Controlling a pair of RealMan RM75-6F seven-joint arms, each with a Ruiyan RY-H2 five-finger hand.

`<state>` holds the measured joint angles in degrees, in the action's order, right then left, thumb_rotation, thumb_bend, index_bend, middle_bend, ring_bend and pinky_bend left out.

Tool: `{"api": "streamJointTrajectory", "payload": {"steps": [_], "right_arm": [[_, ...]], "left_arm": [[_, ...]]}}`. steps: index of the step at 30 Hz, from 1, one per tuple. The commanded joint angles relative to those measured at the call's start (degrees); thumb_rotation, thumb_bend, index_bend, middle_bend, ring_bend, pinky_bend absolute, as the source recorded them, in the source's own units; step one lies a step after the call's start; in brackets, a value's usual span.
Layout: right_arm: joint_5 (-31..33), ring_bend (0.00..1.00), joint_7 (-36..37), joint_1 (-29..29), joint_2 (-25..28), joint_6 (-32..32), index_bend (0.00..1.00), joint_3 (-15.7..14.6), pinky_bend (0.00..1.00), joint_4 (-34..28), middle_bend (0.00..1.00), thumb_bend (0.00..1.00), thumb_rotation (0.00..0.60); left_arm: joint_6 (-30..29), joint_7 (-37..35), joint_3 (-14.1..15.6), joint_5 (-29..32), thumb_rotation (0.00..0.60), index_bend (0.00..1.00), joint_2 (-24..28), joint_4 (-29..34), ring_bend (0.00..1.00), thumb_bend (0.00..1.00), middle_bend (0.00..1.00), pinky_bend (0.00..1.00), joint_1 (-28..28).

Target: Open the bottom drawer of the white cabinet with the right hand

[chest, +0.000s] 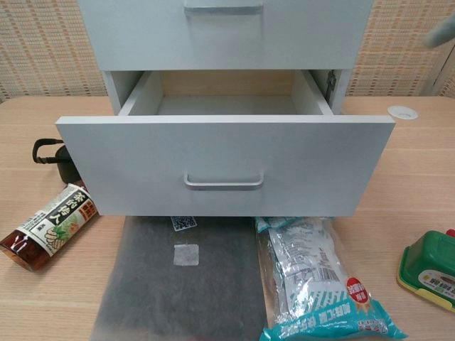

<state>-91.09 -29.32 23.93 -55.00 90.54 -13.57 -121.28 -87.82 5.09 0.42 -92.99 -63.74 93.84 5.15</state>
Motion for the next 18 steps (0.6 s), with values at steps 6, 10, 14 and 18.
{"api": "streamJointTrajectory", "payload": {"steps": [6, 10, 14, 18], "right_arm": [[3.9, 0.49, 14.5, -12.1, 0.6, 7.1, 0.19, 0.6, 0.64, 16.3, 0.52, 0.38, 0.600], [5.5, 0.27, 17.0, -14.9, -1.6, 7.7, 0.17, 2.0, 0.45, 21.5, 0.34, 0.29, 0.600], [5.1, 0.21, 20.5, -17.3, -4.5, 9.3, 0.17, 4.1, 0.39, 27.3, 0.29, 0.24, 0.600], [4.7, 0.21, 24.0, -18.2, -5.7, 8.2, 0.17, 5.2, 0.37, 29.9, 0.29, 0.22, 0.600]], "left_arm": [[-0.4, 0.2, -0.3, -0.3, 0.600, 0.09, -0.8, -0.2, 0.03, 0.32, 0.00, 0.11, 0.1], [-0.6, 0.7, -0.3, -0.4, 0.600, 0.09, -1.4, -0.4, 0.03, 0.32, 0.00, 0.11, 0.0], [-1.1, 1.0, -0.5, -0.8, 0.600, 0.09, -2.1, -0.6, 0.03, 0.32, 0.00, 0.11, -0.1], [-1.0, 1.5, -0.3, -0.9, 0.600, 0.09, -2.3, -0.5, 0.03, 0.32, 0.00, 0.11, -0.1]]}}
